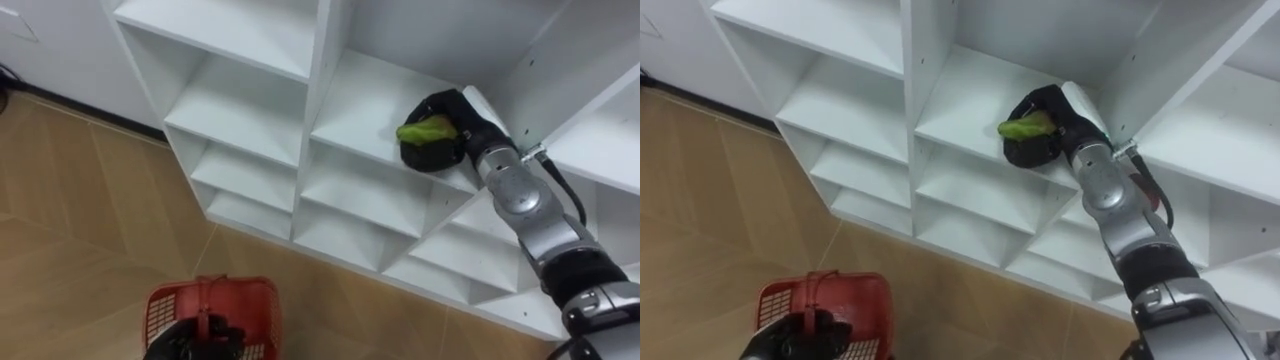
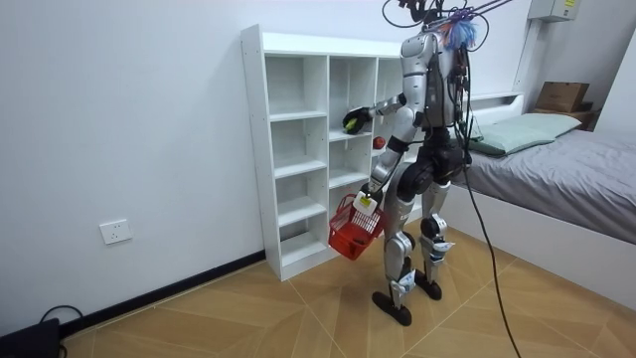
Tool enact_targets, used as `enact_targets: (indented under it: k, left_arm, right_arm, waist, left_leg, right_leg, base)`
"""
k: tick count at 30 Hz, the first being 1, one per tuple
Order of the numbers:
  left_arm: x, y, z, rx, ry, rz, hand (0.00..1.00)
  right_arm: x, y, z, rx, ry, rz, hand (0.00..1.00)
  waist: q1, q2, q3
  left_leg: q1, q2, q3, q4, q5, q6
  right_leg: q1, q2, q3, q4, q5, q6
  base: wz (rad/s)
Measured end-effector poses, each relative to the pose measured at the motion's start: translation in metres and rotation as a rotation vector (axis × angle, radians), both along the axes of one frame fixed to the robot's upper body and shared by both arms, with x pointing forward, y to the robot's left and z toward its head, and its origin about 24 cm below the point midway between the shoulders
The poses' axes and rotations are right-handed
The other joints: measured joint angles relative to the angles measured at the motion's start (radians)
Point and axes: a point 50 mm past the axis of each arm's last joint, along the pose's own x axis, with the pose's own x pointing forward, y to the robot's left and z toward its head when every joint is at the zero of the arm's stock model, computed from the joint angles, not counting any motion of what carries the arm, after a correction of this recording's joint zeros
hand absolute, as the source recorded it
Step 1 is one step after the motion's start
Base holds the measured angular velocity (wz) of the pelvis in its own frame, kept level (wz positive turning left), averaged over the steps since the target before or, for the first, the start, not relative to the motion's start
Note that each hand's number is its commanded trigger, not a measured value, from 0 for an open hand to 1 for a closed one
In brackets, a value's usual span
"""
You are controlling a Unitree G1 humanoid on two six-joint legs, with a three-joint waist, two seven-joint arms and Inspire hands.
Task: Collect fruits from the closet
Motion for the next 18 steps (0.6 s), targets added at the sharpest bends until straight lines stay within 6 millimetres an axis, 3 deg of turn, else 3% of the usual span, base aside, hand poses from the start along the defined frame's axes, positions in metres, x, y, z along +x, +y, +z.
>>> enact_targets:
  k: [11,18]
  left_arm:
    - [0.002,-0.01,-0.001,-0.006,-0.006,-0.032,1.0]
    - [0.004,-0.012,-0.001,-0.012,-0.013,-0.041,1.0]
  right_arm:
    - [-0.007,0.008,0.0,0.016,-0.027,0.03,1.0]
    - [-0.022,0.029,-0.001,0.044,-0.067,0.112,1.0]
  waist:
    - [0.007,0.005,-0.0028]
    - [-0.009,0.035,-0.0089]
  left_leg:
    - [0.004,0.003,0.014,-0.002,0.0,0.0]
    - [0.006,0.013,0.053,-0.014,0.0,0.0]
  right_leg:
    - [-0.004,0.002,0.017,0.0,0.0,0.0]
    - [-0.024,0.007,0.051,0.001,0.007,-0.003]
  base:
    - [-0.03]
    - [-0.16]
